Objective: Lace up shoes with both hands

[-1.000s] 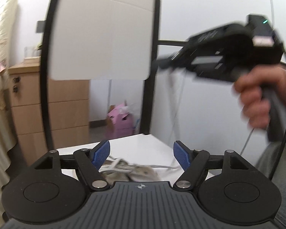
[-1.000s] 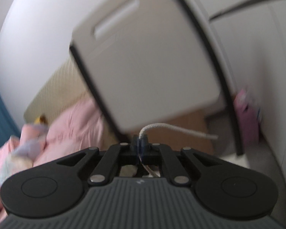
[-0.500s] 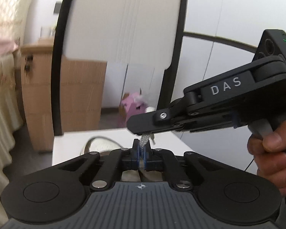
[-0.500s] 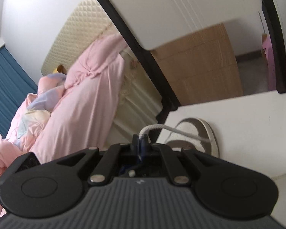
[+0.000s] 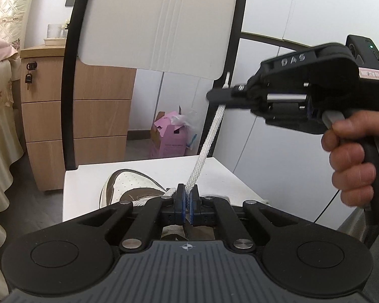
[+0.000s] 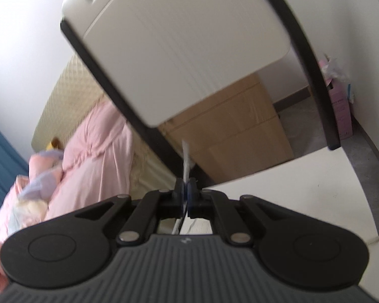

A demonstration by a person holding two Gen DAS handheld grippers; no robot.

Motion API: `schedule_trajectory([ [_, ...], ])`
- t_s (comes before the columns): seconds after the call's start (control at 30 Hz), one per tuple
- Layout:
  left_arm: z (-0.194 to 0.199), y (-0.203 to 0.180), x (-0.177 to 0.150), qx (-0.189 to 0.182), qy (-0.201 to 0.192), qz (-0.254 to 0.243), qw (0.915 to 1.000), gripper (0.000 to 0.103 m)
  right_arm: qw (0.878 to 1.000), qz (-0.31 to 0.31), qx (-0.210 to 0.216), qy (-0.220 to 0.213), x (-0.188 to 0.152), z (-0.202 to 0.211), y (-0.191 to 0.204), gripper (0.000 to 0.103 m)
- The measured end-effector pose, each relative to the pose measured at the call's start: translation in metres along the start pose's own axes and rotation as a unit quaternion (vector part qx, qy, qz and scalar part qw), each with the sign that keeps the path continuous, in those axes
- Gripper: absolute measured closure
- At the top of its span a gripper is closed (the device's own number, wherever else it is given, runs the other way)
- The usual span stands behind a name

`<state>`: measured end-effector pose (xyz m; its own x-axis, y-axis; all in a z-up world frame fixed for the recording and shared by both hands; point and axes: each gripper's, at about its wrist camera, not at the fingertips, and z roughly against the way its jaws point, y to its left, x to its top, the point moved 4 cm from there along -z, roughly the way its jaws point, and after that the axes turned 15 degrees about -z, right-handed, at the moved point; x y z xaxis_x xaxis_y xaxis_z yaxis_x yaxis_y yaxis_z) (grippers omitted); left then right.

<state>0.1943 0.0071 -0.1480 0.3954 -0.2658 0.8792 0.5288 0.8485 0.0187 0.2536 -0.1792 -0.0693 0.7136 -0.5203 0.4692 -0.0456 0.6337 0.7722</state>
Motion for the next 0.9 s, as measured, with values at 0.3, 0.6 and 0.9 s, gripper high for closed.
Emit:
schedule_trajectory([
  [0.3, 0.007, -0.007, 0.008, 0.0, -0.029, -0.024, 0.9993, 0.088, 0.997, 0.029, 0.01, -0.064, 0.011, 0.014, 0.013, 0.1],
  [0.6, 0.027, 0.004, -0.003, 0.032, -0.026, -0.063, 0.9972, 0.048, 0.976, 0.216, -0.02, 0.002, -0.018, -0.009, 0.037, 0.1],
  [0.9, 0.024, 0.012, -0.024, 0.034, 0.037, -0.058, 0.9971, 0.074, 0.891, 0.424, -0.039, 0.156, -0.082, -0.051, 0.059, 0.1],
])
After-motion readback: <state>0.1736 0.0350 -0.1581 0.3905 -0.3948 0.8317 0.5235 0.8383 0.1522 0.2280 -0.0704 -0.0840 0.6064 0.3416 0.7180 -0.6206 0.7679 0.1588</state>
